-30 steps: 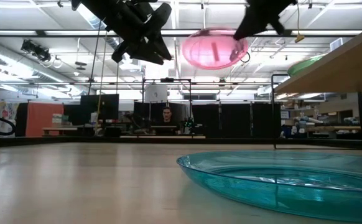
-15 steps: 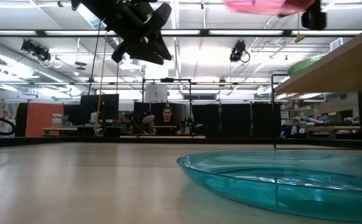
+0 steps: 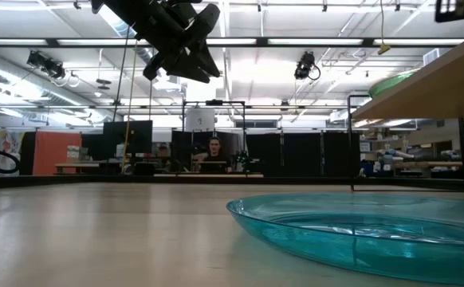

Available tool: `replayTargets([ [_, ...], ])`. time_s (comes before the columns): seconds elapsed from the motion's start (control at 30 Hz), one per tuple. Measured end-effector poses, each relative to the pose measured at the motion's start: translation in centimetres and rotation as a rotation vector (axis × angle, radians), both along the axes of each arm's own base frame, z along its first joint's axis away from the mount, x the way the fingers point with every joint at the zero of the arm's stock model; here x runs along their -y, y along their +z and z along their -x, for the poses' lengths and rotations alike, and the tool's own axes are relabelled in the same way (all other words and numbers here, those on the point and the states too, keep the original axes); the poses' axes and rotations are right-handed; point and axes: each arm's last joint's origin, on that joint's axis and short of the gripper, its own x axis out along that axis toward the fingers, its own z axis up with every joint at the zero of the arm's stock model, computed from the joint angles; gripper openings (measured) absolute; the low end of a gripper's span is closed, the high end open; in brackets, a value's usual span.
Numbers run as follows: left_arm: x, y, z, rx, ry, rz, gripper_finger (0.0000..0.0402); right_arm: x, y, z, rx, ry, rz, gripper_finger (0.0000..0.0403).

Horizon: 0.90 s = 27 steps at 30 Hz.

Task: Place and stack plates onto a shelf
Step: Stack the pink transparent plate on top of the bottom orange transparent plate on the shelf

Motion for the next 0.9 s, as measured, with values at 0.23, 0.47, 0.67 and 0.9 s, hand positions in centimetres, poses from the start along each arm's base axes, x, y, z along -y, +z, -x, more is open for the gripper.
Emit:
replayTargets([
  [0.23,0.0,0.0,0.0,-0.001,0.000,0.000,0.0131,-2.9,-0.8,-0.1,-0.074,0.148,0.001,0.0009],
  [0.47,0.0,0.0,0.0,-0.001,0.000,0.000,0.0131,-3.6,-2.0,0.4,-0.199,0.186,0.087,0.0009],
  [0.67,0.0,0.0,0.0,-0.001,0.000,0.000,0.0131,-3.0,-2.6,1.3,-0.296,0.158,0.170,0.0009],
  [0.9,0.0,0.0,0.0,-0.001,0.000,0.000,0.0131,-3.0,-2.6,1.2,-0.289,0.145,0.176,0.0009],
])
